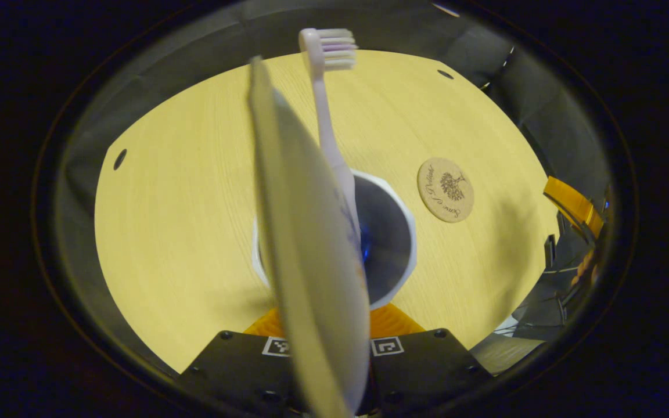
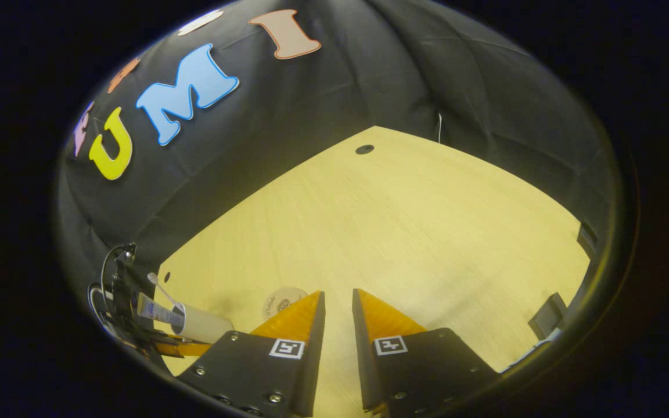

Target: Put the toothbrush and toothpaste on the desktop into the cup, then pick up the cup and place it on the coaster on the desktop.

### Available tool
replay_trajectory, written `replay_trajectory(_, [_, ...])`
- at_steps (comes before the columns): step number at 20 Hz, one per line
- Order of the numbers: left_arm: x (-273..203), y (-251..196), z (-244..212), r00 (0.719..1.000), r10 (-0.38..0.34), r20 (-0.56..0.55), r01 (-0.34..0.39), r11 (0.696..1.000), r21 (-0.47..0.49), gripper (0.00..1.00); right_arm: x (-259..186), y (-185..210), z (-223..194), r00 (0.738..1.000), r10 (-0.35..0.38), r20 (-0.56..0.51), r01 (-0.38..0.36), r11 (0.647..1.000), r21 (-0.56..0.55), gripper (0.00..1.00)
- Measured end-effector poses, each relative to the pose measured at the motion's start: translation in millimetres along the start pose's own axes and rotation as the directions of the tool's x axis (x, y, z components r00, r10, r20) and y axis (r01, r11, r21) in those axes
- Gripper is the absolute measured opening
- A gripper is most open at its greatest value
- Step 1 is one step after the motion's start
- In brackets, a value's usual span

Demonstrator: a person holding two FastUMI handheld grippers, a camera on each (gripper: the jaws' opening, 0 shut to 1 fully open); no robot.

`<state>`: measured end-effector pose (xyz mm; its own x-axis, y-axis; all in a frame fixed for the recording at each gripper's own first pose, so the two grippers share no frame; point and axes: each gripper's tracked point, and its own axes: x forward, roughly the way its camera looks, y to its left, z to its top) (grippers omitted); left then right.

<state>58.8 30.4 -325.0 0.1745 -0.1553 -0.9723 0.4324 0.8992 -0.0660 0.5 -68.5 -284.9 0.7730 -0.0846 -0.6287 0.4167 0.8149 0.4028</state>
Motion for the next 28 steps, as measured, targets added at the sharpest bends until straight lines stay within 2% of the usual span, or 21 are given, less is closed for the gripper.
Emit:
replay_trajectory(14, [-12.3,-33.3,20.1,1.0,0.009,0.026,-0.01,0.998,0.061,0.3,2.1,-17.6,3.9,1.0,0.027,0.006,-0.027,0.999,0.034,0.3])
replay_trajectory(28, [-1.8,-86.4,47.4,1.0,-0.018,0.005,0.017,0.987,0.159,0.3,-1.3,-71.6,23.0,1.0,-0.018,0.014,0.016,0.99,0.141,0.29])
